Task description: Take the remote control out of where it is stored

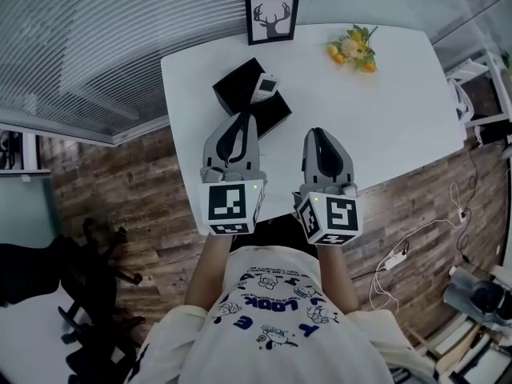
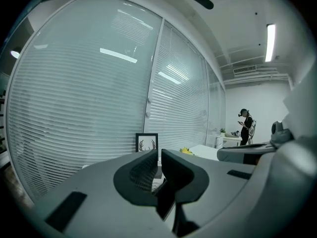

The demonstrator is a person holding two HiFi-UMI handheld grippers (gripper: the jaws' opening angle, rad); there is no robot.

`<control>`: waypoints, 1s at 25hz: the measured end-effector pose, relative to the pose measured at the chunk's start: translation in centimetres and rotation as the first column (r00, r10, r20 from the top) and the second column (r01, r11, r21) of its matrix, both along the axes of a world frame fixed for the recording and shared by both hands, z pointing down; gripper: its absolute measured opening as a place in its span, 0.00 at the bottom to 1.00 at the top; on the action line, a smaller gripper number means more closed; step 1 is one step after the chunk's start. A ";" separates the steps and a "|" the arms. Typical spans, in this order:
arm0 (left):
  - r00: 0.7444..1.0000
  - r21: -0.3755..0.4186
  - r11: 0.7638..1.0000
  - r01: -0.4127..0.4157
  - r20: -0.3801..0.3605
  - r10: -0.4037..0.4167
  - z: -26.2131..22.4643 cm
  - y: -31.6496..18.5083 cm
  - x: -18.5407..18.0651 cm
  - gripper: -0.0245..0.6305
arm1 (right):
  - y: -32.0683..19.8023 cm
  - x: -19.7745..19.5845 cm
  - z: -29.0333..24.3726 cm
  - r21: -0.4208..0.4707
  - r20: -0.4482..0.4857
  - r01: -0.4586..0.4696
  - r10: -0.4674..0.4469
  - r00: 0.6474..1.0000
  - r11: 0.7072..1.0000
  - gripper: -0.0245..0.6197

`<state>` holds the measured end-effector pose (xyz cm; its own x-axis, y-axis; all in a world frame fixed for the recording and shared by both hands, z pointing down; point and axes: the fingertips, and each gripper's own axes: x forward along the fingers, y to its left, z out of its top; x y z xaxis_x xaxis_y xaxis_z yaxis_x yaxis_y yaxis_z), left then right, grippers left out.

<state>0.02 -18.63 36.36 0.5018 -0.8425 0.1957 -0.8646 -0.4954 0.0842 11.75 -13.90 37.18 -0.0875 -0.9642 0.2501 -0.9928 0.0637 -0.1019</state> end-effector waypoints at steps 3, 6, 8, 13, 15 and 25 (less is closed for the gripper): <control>1.000 0.001 1.000 -0.021 0.011 0.021 0.4 -1.6 0.3 0.09 | -1.1 0.1 1.0 -0.023 0.004 0.001 -0.001 1.000 1.000 0.11; 0.999 -0.011 0.999 -0.042 0.019 0.042 1.1 -2.9 0.5 0.19 | -1.8 0.0 2.1 -0.051 0.012 0.016 -0.015 1.000 0.999 0.11; 0.997 -0.021 0.998 -0.061 0.039 0.062 1.7 -3.7 0.8 0.21 | -2.1 0.3 3.0 -0.071 0.019 0.024 -0.023 1.000 0.997 0.11; 0.979 -0.079 0.987 -0.138 0.141 0.148 4.3 -5.6 2.0 0.25 | -3.4 0.8 5.6 -0.128 0.055 0.065 -0.058 0.997 0.990 0.11; 0.969 -0.099 0.981 -0.165 0.172 0.180 5.0 -6.4 2.7 0.28 | -4.2 0.9 6.5 -0.148 0.067 0.091 -0.082 0.994 0.985 0.11; 0.871 -0.210 0.929 -0.306 0.333 0.362 8.2 -10.1 6.6 0.44 | -6.5 2.8 9.7 -0.211 0.110 0.149 -0.128 0.986 0.966 0.11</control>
